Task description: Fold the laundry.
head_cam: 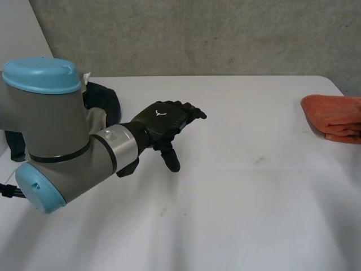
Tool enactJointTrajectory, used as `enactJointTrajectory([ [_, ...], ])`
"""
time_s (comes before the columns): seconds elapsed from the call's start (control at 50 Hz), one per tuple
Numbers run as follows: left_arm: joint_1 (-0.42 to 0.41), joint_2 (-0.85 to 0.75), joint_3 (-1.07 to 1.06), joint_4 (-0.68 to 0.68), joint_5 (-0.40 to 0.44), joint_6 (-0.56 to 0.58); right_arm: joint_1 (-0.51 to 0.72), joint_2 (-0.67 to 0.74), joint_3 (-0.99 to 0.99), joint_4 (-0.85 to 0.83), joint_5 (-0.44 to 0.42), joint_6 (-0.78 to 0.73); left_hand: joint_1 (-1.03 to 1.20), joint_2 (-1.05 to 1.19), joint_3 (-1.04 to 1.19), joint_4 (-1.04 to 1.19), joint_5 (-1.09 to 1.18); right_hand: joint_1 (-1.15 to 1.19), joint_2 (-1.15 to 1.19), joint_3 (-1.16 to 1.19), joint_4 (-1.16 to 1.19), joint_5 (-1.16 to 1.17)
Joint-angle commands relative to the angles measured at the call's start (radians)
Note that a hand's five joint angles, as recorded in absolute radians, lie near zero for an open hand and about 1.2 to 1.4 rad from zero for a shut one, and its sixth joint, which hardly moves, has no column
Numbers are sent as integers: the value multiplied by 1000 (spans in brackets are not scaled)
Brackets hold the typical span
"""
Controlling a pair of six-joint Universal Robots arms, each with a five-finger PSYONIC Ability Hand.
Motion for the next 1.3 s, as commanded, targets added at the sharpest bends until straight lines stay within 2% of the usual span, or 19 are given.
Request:
enactJointTrajectory([
  [0.02,-1,13,-19,-1,-1,1,-54,-100,73,81,30,-150,10,-4,-11,-6,-22,-32,-47,-41,-60,-71],
  [0.08,-1,25,-32,-1,1,1,-71,-129,100,76,41,-307,10,-4,-11,-6,-22,-32,-47,-41,-60,-71],
  [0.1,-1,33,-35,-1,1,1,-74,-146,110,69,56,-432,7,-7,-14,-9,-25,-32,-47,-41,-60,-71],
  [0.18,1,62,-47,1,1,1,-78,-189,120,31,133,-682,1,-13,-20,-15,-31,-32,-47,-41,-60,-71],
  [0.26,4,82,-49,2,1,1,-72,-252,123,-86,177,-741,-2,-16,-23,-18,-34,-32,-47,-41,-60,-71],
  [0.32,18,97,-50,10,-1,3,-71,-292,132,-147,176,-735,1,-13,-20,-15,-31,-32,-47,-41,-60,-71],
  [0.4,39,135,-59,73,-21,21,-10,-363,195,-194,155,-674,1,-13,-20,-15,-31,-32,-47,-41,-60,-71],
  [0.48,86,180,-75,194,-94,29,128,-459,325,-200,43,-506,1,-13,-20,-15,-31,-32,-47,-41,-60,-71],
  [0.5,120,181,-84,240,-116,42,173,-503,398,-200,-14,-434,4,-10,-17,-12,-28,-32,-47,-41,-60,-71],
  [0.56,175,180,-90,284,-128,84,234,-577,536,-200,-98,-337,10,-4,-11,-6,-22,-32,-47,-41,-60,-71],
  [0.58,217,171,-84,295,-130,123,279,-623,628,-201,-147,-299,13,-1,-8,-3,-19,-32,-47,-41,-60,-71],
  [0.66,332,85,-66,285,-127,244,420,-712,837,-215,-226,-280,13,-1,-8,-3,-19,-32,-47,-41,-60,-71],
  [0.8,458,-108,17,246,-125,398,613,-771,1135,-266,-249,-289,13,-1,-8,-3,-19,-32,-47,-41,-60,-71],
  [0.9,531,-272,112,246,-119,450,661,-820,1284,-333,-244,-312,13,-1,-8,-3,-19,-32,-47,-41,-60,-71],
  [1.12,556,-470,253,327,21,446,650,-895,1500,-410,-249,-321,136,122,115,120,104,-32,-47,-41,-60,-71],
  [1.3,558,-562,332,329,1,450,647,-929,1575,-456,-253,-321,248,234,227,232,216,-32,-47,-41,-60,-71],
])
